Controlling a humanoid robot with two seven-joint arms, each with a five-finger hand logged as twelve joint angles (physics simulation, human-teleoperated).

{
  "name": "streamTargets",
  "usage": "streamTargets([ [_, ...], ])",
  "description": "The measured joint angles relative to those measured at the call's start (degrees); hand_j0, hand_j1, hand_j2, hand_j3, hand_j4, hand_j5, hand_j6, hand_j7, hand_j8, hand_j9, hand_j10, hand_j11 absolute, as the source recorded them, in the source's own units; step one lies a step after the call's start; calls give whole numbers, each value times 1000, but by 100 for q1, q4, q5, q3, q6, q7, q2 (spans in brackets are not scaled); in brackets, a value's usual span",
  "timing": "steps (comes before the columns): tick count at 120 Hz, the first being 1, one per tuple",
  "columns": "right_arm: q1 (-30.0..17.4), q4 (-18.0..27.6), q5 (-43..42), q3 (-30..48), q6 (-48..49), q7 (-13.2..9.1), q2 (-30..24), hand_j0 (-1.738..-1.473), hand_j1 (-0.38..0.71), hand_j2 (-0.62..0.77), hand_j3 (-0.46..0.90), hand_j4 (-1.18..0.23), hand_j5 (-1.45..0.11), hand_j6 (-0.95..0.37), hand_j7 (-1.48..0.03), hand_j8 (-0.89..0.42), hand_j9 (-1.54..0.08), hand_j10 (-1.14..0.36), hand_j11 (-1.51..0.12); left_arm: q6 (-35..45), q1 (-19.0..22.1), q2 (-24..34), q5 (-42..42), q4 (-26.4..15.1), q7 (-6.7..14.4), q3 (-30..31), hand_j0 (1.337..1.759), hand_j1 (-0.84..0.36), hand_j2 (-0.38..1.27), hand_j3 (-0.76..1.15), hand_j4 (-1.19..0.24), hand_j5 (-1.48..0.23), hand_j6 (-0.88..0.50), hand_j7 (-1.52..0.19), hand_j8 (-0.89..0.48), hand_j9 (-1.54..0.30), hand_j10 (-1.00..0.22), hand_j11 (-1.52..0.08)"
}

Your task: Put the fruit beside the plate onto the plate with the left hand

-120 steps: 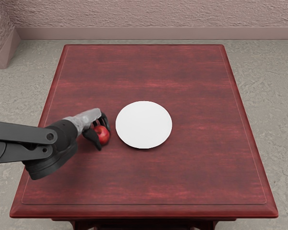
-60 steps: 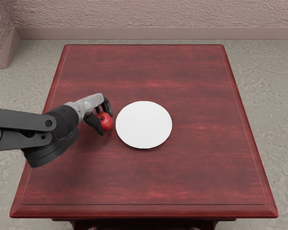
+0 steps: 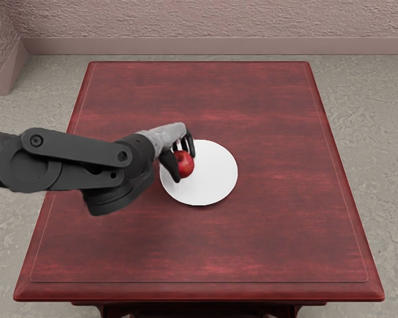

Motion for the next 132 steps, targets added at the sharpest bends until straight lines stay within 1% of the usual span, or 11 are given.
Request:
streamTargets([
  [22, 0, 0, 0, 0, 0, 0, 0, -1658, -349, 0, 0, 0, 0, -1, 0, 0, 0, 0, 0, -26, 12, -48, -15, 260, 1, 5, 1657, 0, 188, 0, -295, -500, -192, -481, -207, -471, -363, -473],
  [38, 0, 0, 0, 0, 0, 0, 0, -1658, -349, 0, 0, 0, 0, -1, 0, 0, 0, 0, 0, -61, 64, 12, -19, 297, -5, -74, 1657, 152, 101, 0, -167, -278, -114, -268, -122, -263, -203, -264],
  [43, 0, 0, 0, 0, 0, 0, 0, -1658, -349, 0, 0, 0, 0, -1, 0, 0, 0, 0, 0, -88, 176, 55, -19, 303, -135, -129, 1657, 183, 84, 0, -141, -232, -97, -224, -104, -220, -170, -220],
  [51, 0, 0, 0, 0, 0, 0, 0, -1658, -349, 0, 0, 0, 0, -1, 0, 0, 0, 0, 0, -116, 304, 170, -20, 316, -651, -184, 1658, 222, 62, 0, -108, -175, -77, -170, -82, -167, -129, -167],
  [67, 0, 0, 0, 0, 0, 0, 0, -1658, -349, 0, 0, 0, 0, -1, 0, 0, 0, 0, 0, -142, 398, 502, -17, 319, -1923, -228, 1658, 273, 34, 0, -65, -103, -49, -100, -52, -98, -76, -98],
  [83, 0, 0, 0, 0, 0, 0, 0, -1658, -349, 0, 0, 0, 0, -1, 0, 0, 0, 0, 0, -408, 572, 1131, -10, 324, -3641, -205, 1658, 302, 20, 0, -41, -62, -32, -61, -34, -60, -46, -60],
  [93, 0, 0, 0, 0, 0, 0, 0, -1658, -349, 0, 0, 0, 0, -1, 0, 0, 0, 0, 0, -507, 786, 1433, -4, 322, -4455, -194, 1658, 312, 14, 0, -31, -47, -26, -46, -27, -45, -35, -46],
  [110, 0, 0, 0, 0, 0, 0, 0, -1658, -349, 0, 0, 0, 0, -1, 0, 0, 0, 0, 0, -569, 1244, 1967, 9, 395, -6046, -146, 1658, 324, 9, 0, -22, -31, -19, -31, -20, -30, -24, -30],
  [114, 0, 0, 0, 0, 0, 0, 0, -1658, -349, 0, 0, 0, 0, -1, 0, 0, 0, 0, 0, -575, 1382, 2017, 11, 463, -6307, -134, 1658, 326, 8, 0, -20, -29, -18, -28, -19, -28, -22, -28],
  [119, 0, 0, 0, 0, 0, 0, 0, -1658, -349, 0, 0, 0, 0, -1, 0, 0, 0, 0, 0, -580, 1506, 2133, 14, 538, -6535, -124, 1658, 328, 8, 0, -19, -26, -17, -26, -18, -26, -20, -26],
  [132, 0, 0, 0, 0, 0, 0, 0, -1658, -349, 0, 0, 0, 0, -1, 0, 0, 0, 0, 0, -587, 1835, 2435, 8, 688, -6835, -114, 1658, 331, 6, 0, -16, -22, -16, -22, -16, -22, -17, -22],
])
